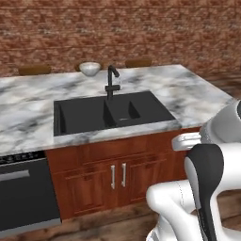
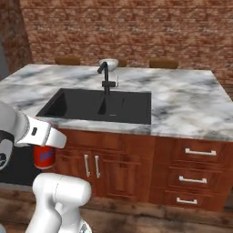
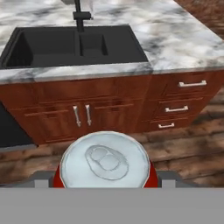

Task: Open the fridge, grab two sodas, and place both sodas inside the bowl with ice on the dining counter.

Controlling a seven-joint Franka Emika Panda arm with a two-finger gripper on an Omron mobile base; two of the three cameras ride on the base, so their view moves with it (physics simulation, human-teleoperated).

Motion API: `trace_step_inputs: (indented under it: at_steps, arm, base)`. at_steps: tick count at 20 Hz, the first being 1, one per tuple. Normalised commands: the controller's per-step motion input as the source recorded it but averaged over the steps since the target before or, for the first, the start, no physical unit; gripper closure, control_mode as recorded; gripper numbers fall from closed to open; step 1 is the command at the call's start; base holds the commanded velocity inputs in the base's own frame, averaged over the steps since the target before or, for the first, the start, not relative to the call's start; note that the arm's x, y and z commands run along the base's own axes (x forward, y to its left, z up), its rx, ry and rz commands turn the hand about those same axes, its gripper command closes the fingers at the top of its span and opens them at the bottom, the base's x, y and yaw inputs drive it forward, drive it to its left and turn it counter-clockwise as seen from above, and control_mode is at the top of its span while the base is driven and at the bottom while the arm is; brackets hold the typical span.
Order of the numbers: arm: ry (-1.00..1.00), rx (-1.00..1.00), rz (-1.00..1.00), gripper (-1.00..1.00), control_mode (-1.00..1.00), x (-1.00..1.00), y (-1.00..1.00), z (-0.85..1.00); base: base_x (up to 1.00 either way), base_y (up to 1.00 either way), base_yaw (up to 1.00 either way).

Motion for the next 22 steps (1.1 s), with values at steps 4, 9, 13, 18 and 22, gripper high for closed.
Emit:
trace_step_inputs:
  at_steps: [4, 9, 13, 18, 22]
  arm:
    - [0.0, 0.0, 0.0, 1.0, 1.0, 0.0, 0.0, 0.0]
    - [0.0, 0.0, 0.0, 1.0, 1.0, 0.0, 0.0, 0.0]
    - [0.0, 0.0, 0.0, 1.0, 1.0, 0.0, 0.0, 0.0]
    - [0.0, 0.0, 0.0, 1.0, 1.0, 0.0, 0.0, 0.0]
    - [0.0, 0.0, 0.0, 1.0, 1.0, 0.0, 0.0, 0.0]
  base:
    - [0.45, -0.91, -0.27]
    - [0.33, -1.0, -0.22]
    - [0.39, -1.0, -0.14]
    - [0.55, -1.0, -0.05]
    - [0.71, -0.96, 0.0]
